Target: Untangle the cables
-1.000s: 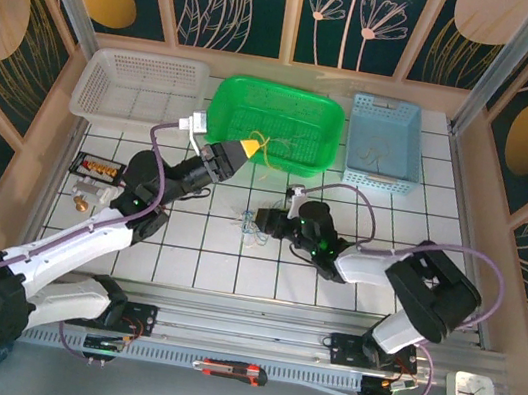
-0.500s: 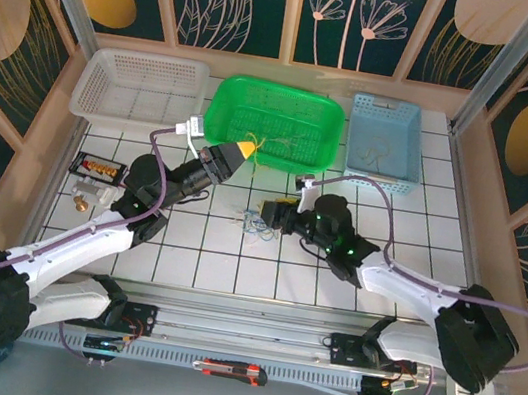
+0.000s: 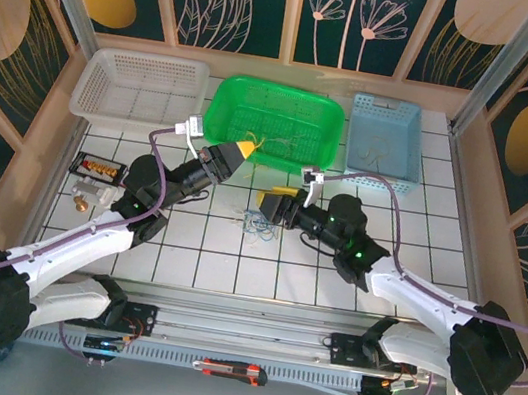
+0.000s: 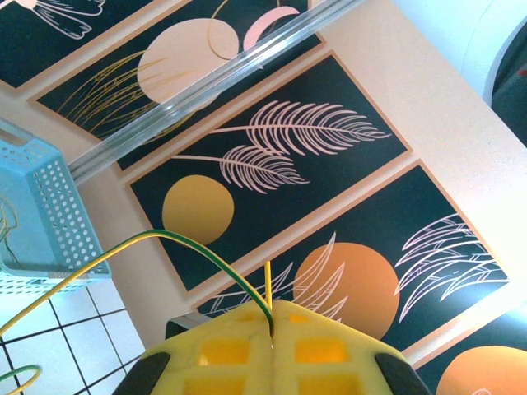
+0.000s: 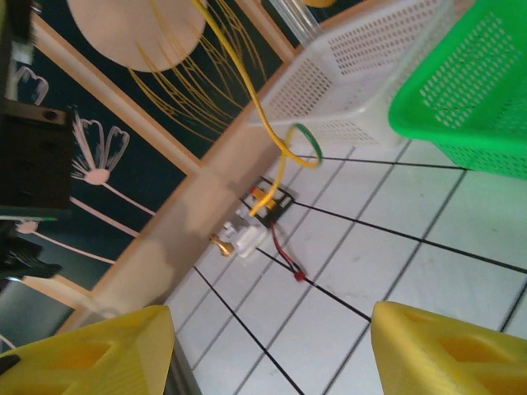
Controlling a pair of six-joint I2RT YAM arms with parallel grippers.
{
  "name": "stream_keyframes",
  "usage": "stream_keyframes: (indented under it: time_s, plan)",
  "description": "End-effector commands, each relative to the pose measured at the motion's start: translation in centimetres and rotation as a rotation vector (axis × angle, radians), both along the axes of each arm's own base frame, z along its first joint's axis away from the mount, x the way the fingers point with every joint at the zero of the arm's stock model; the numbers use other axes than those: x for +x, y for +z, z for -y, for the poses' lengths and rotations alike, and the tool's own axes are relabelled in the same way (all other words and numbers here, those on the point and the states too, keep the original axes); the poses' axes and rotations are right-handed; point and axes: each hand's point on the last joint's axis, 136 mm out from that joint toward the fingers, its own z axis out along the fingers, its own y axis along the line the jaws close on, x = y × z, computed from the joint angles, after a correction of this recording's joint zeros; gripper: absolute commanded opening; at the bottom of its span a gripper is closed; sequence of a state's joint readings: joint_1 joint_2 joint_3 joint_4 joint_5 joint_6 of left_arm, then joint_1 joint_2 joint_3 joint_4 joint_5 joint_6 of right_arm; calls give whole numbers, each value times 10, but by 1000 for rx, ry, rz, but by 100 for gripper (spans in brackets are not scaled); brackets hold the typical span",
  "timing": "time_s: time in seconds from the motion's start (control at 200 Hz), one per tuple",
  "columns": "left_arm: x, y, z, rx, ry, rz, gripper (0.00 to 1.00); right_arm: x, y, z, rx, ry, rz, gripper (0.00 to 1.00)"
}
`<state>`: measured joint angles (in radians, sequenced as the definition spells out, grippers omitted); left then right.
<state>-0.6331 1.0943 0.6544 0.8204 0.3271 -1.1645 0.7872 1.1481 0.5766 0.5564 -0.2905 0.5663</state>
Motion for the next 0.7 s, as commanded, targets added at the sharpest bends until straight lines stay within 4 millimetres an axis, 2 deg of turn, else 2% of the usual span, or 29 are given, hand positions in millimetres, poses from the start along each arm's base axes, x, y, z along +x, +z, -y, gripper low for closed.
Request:
stream_keyframes:
  time_s: [0.0,0.3,0.535,0.646,0.696]
  plan:
    - [-3,17,-8,-53,18,47,0,2,40,-8,130,30,42,65]
    - [-4,19,-9,-64,15,49,0,11,47,-22,216,57,23,64]
    - [-5,19,-11,-77,15,47,0,22,45,-34,244,62,14,62]
    - [-6,20,-12,-83,16,48,0,27,45,-38,252,62,17,57]
    - [-6,21,-12,-85,17,49,0,28,45,-40,252,64,16,48]
